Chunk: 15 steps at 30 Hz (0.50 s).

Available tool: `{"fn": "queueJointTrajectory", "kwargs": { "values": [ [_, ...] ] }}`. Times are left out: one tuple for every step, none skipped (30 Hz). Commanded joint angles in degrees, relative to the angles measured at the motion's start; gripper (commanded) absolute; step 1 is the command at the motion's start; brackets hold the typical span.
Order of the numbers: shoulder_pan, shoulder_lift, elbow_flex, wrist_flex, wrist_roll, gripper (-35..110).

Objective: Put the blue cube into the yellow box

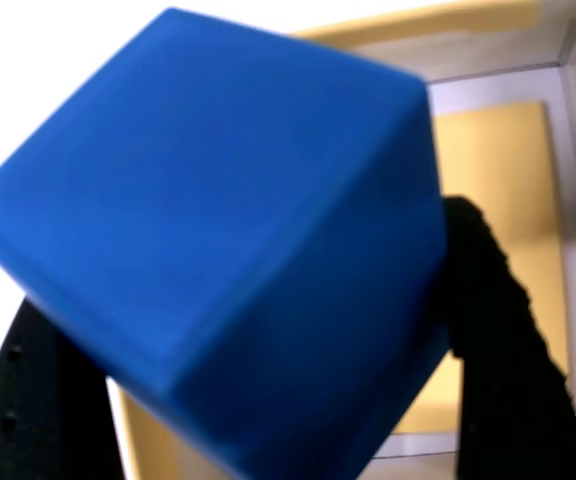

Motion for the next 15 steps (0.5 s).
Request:
{"fn": "queueJointTrajectory", "kwargs": {
  "values": [
    [2.1, 3.3, -1.8, -1.9, -1.1, 35],
    [2.3, 3.3, -1.8, -1.9, -1.4, 37],
    [2.3, 3.3, -1.7, -1.9, -1.7, 37],
    [2.4, 3.3, -1.6, -2.0, -1.8, 37],
    [2.5, 3.3, -1.5, -2.0, -1.8, 37],
    [2.5, 3.4, -1.3, -2.0, -2.0, 37],
    [2.6, 3.5, -1.2, -2.0, -2.0, 37],
    [2.7, 3.5, -1.2, -2.0, -2.1, 37],
    [2.8, 3.5, -1.2, -2.0, -2.3, 36],
    [2.8, 3.5, -1.3, -2.0, -2.4, 35],
    [2.8, 3.5, -1.6, -2.0, -2.7, 32],
    [2.8, 3.3, -1.9, -1.9, -3.5, 27],
    [2.7, 2.7, -2.8, -1.9, -4.1, 23],
    [2.6, 2.0, -4.0, -1.5, -4.5, 18],
    [2.5, 1.3, -5.8, -0.4, -4.9, 16]
  ]
}}
